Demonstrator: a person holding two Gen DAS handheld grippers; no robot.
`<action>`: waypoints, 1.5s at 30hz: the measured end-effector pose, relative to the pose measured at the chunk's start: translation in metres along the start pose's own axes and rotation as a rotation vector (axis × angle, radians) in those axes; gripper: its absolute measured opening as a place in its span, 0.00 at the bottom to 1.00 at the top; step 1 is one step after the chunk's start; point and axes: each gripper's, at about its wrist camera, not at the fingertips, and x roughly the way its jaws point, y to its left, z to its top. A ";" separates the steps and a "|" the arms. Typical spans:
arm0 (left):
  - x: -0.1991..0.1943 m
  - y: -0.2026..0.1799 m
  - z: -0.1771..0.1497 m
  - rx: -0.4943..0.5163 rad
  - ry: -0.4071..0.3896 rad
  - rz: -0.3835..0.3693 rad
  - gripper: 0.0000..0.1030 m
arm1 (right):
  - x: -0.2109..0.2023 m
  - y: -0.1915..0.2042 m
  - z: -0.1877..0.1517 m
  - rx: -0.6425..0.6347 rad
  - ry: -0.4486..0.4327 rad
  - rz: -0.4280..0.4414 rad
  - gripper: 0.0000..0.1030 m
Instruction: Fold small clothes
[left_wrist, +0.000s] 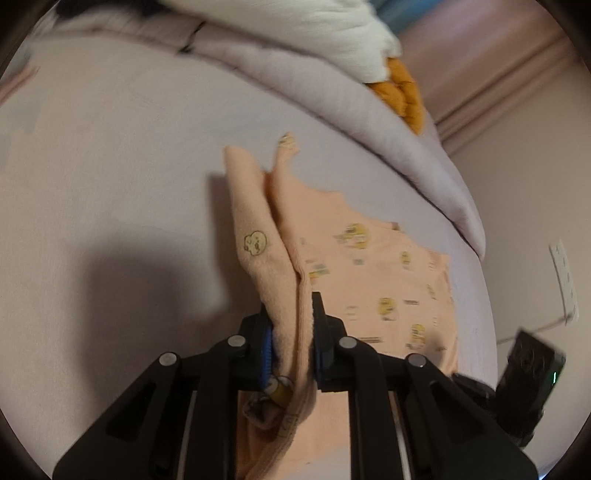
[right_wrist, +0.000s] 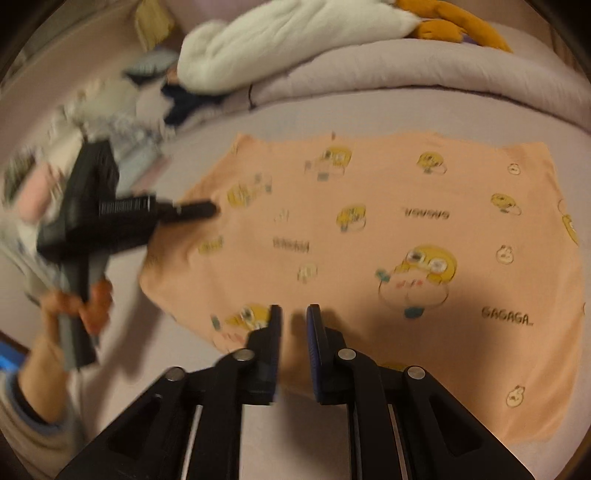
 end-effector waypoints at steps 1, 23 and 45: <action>-0.001 -0.011 0.001 0.031 -0.004 0.010 0.15 | -0.002 -0.004 0.004 0.025 -0.015 0.013 0.14; 0.053 -0.096 -0.045 0.248 0.185 -0.100 0.23 | 0.024 -0.081 0.042 0.507 -0.071 0.340 0.62; 0.031 -0.064 -0.061 0.172 0.135 -0.079 0.25 | -0.077 -0.115 0.066 0.184 -0.168 -0.218 0.08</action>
